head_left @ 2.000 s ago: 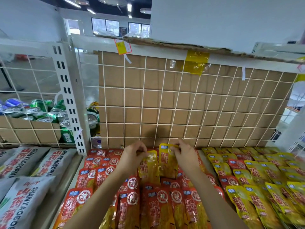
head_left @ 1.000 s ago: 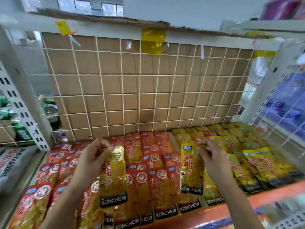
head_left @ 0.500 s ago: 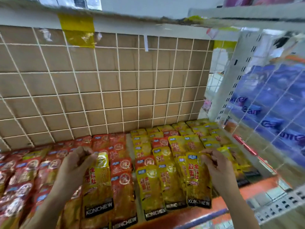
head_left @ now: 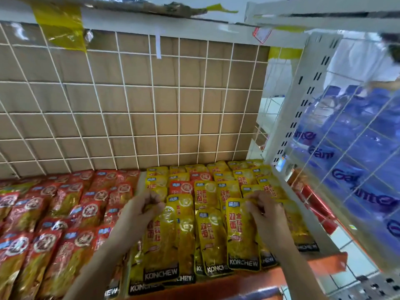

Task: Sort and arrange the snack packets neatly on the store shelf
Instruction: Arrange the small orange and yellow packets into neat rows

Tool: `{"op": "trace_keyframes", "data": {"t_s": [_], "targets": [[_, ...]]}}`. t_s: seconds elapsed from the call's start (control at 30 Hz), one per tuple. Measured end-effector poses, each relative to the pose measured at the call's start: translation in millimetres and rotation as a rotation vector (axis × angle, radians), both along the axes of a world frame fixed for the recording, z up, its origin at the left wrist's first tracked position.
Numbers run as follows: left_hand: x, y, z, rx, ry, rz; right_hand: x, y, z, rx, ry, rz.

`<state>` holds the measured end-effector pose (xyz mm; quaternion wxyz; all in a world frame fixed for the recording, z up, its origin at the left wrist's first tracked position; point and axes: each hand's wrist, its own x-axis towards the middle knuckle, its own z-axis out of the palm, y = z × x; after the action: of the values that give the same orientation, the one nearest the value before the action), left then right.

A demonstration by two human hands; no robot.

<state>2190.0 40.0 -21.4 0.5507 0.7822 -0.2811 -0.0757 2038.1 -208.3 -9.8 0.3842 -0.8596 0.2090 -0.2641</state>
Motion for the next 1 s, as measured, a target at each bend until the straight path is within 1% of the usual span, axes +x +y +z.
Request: {"op": "trace_keyframes", "data": {"t_s": [0.17, 0.23, 0.3, 0.37, 0.47, 0.7, 0.87, 1.0], "targets": [[-17, -25, 3, 0.096, 0.044, -0.009, 16, 8, -2, 0.050, 0.062, 0.083], [-21, -32, 5, 0.151, 0.023, -0.011, 20, 15, -2, 0.040, 0.071, 0.121], [-23, -35, 5, 0.208, -0.015, -0.003, 25, 20, -4, 0.025, 0.120, 0.160], [-25, -37, 3, 0.248, -0.042, 0.019, 28, 25, -8, -0.045, 0.163, 0.182], [-29, -39, 0, 0.286, -0.094, 0.056, 31, 29, -11, -0.167, 0.167, 0.159], [-28, -40, -7, 0.296, -0.140, 0.126, 37, 28, -27, -0.425, 0.097, 0.081], [-27, -36, -11, 0.270, -0.204, 0.091, 38, 28, -29, -0.460, 0.086, 0.051], [-21, -25, -13, 0.244, -0.278, 0.146, 38, 27, -26, -0.443, 0.074, 0.049]]}}
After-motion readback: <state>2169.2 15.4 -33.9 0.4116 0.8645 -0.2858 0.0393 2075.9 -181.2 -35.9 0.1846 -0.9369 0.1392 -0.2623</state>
